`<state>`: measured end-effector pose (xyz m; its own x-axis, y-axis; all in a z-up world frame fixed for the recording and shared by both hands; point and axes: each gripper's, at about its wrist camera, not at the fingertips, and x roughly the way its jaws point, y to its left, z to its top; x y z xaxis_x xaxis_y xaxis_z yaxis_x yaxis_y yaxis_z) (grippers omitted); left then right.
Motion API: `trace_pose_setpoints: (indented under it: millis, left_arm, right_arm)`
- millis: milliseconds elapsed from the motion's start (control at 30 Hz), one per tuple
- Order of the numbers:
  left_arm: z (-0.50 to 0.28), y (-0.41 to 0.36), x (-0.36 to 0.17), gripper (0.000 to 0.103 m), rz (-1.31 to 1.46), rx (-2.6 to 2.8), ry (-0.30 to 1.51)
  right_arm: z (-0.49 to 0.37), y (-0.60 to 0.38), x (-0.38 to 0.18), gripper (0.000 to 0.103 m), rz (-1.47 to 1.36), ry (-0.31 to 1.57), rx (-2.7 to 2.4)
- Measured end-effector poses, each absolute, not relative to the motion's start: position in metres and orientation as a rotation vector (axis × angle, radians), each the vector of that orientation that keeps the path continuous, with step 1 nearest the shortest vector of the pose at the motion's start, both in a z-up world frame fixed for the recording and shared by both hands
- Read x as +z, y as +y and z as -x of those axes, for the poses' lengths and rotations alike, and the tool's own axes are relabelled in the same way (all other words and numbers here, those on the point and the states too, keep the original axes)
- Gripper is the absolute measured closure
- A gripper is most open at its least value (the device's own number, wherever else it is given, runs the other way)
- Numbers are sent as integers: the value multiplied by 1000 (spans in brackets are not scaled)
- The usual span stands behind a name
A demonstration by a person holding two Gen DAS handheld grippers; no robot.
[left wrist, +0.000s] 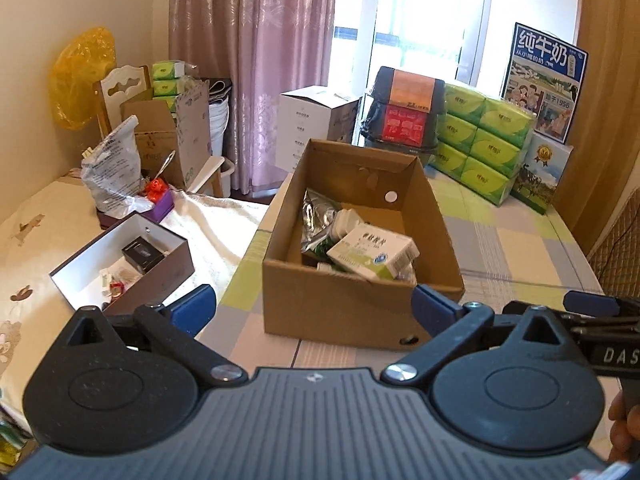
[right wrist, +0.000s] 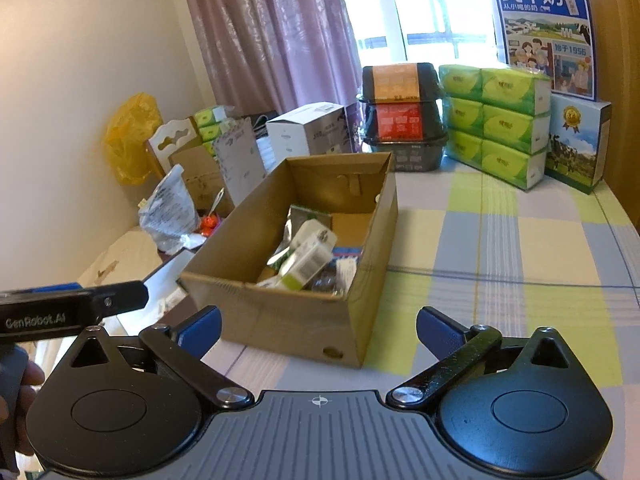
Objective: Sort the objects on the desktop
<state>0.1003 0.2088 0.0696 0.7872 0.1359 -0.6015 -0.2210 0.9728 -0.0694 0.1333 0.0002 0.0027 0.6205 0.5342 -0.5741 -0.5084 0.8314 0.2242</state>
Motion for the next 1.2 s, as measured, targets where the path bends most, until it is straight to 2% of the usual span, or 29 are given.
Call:
trace_pose_setpoints:
  millis: [467, 1200]
  left_arm:
    - [-47, 185, 72, 1, 150, 241, 663]
    - [-23, 161, 79, 1, 116, 211, 667]
  right_arm:
    - [-73, -18, 11, 2, 20, 664, 596]
    - [-48, -39, 32, 2, 28, 638, 571]
